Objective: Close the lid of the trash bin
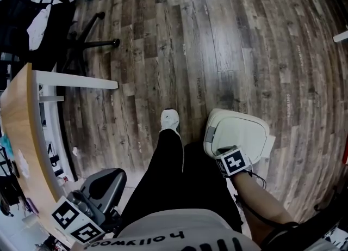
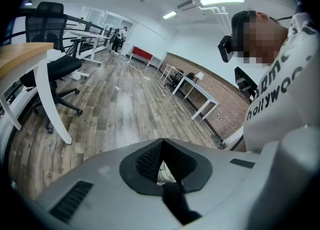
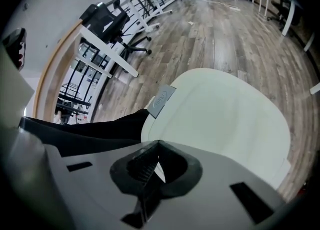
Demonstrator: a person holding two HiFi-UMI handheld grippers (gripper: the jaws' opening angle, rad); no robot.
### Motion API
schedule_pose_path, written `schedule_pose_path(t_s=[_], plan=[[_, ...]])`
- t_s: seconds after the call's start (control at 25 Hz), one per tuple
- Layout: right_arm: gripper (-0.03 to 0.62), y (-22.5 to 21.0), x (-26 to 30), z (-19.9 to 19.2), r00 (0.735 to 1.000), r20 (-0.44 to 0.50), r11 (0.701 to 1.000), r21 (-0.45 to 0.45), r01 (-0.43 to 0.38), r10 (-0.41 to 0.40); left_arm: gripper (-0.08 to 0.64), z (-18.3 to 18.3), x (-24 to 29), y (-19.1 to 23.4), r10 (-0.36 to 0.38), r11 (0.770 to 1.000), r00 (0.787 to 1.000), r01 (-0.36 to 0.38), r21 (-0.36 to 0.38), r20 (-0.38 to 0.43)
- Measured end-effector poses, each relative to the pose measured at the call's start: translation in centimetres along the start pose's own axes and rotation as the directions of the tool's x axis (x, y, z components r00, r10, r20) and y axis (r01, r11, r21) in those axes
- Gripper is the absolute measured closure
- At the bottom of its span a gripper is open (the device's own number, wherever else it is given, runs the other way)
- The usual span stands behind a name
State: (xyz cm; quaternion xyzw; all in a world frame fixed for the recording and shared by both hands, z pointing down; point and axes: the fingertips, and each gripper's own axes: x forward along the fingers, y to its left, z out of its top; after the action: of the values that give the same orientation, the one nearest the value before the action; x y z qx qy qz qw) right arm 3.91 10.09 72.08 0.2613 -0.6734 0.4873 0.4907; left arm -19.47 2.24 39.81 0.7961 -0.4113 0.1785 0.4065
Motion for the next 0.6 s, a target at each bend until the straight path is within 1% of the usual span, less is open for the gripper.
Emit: schedule_pose_path(t_s=[0.08,0.16,0.28,0.4,0.44,0.52,0.56,0.6], plan=[[0.581,0.3,0.4,-0.5,1.000,-0.014,1.000,0.019,-0.001,0.001,0.555,0.0,0.1,0.1,-0.001,1.000,1.000,0.001,-0.002,-0.001],[0.583,0.3,0.5,-0.6,0.999,-0.031,1.000,0.013,0.017,-0.017,0.555,0.0,0.1,0.4,0.001,1.000,1.000,-0.001,-0.005,-0.004],[0.583,0.5,0.8,-1.4,0.997,-0.078,0.999,0.032,0.020,-0.017,0.555,0.1,0.1,0.8,0.006,1.000,1.000,-0.006,-0.013,-0.003],[0.583,0.8,0.9,-1.2,0.997,-0.076,0.999,0.044,0.011,-0.008,0.555,0.1,0.0,1.2,0.008,1.000,1.000,-0.008,-0.015,-0.001],[0.583,0.8,0.9,-0.9,0.997,-0.071,0.999,0.036,0.016,-0.014,0.555,0.1,0.0,1.3,0.009,1.000,1.000,-0.009,-0.017,-0.001],[0.583,0.8,0.9,0.2,0.998,-0.053,0.999,-0.013,0.038,-0.039,0.555,0.1,-0.2,1.6,0.013,1.000,1.000,-0.013,-0.022,-0.003],[0.583,1.0,1.0,0.8,0.998,-0.048,0.999,-0.034,0.040,-0.041,0.555,0.0,-0.3,1.7,0.013,1.000,1.000,-0.013,-0.024,-0.005],[0.583,1.2,1.3,1.1,0.998,-0.049,0.999,-0.034,0.031,-0.033,0.555,0.0,-0.4,1.9,0.013,1.000,1.000,-0.013,-0.026,-0.008]])
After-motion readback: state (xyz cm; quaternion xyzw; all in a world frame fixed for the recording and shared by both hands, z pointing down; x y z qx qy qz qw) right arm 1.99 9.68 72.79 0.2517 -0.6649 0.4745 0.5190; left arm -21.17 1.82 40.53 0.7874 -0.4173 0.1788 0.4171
